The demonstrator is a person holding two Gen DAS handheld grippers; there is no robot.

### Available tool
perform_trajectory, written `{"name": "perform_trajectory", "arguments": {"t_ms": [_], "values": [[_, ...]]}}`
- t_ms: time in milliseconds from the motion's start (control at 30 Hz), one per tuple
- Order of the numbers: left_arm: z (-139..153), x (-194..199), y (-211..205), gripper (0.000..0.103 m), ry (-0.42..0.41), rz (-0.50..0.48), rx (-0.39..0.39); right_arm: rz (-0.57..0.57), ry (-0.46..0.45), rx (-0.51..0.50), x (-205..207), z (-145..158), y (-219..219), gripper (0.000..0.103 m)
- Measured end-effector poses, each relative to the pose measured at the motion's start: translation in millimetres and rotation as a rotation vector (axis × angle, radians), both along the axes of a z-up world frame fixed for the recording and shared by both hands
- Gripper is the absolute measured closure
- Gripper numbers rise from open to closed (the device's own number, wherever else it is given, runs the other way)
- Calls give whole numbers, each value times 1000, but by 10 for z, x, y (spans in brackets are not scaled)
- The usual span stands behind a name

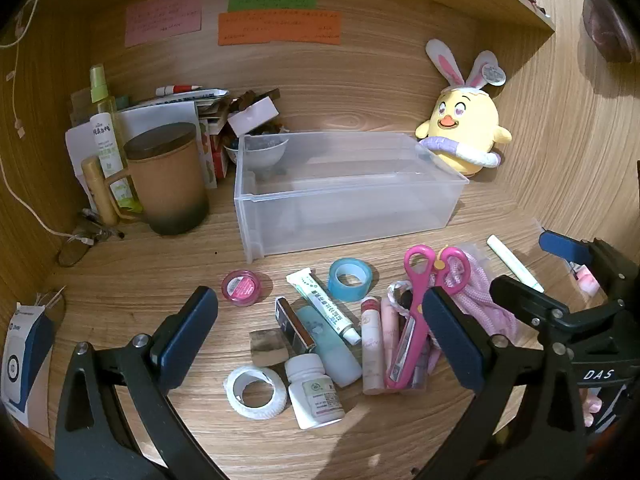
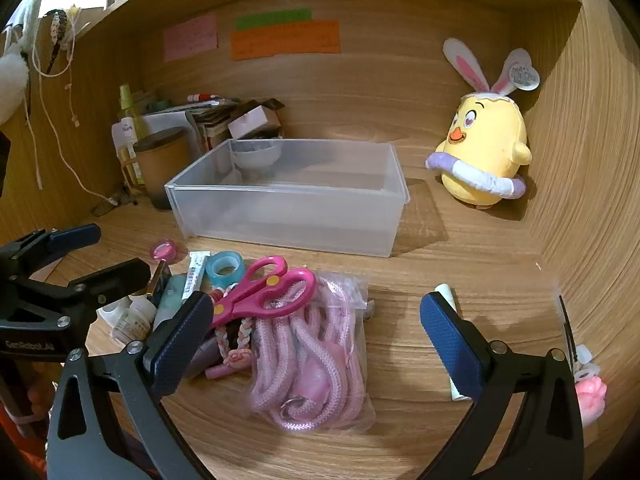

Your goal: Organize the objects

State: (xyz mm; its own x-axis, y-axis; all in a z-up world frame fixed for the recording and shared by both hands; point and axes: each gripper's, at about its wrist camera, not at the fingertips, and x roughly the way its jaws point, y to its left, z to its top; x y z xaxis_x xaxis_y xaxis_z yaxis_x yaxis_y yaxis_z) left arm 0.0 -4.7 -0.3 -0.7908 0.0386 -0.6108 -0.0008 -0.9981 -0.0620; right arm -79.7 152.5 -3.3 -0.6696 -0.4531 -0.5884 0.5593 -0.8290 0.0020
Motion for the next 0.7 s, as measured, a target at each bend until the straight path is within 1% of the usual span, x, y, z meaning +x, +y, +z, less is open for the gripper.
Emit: {"name": "perform_trajectory", "arguments": {"t_ms": [200,400,700], "values": [[-13,-4,33,0,0,0,-1,1,14,1,31,15,-9,0],[-25,-1,42,0,1,2,-1,-1,4,-18,27,19,17,0],[-48,9,8,0,5,11,3,-5,8,-19,37,36,34,0]]}}
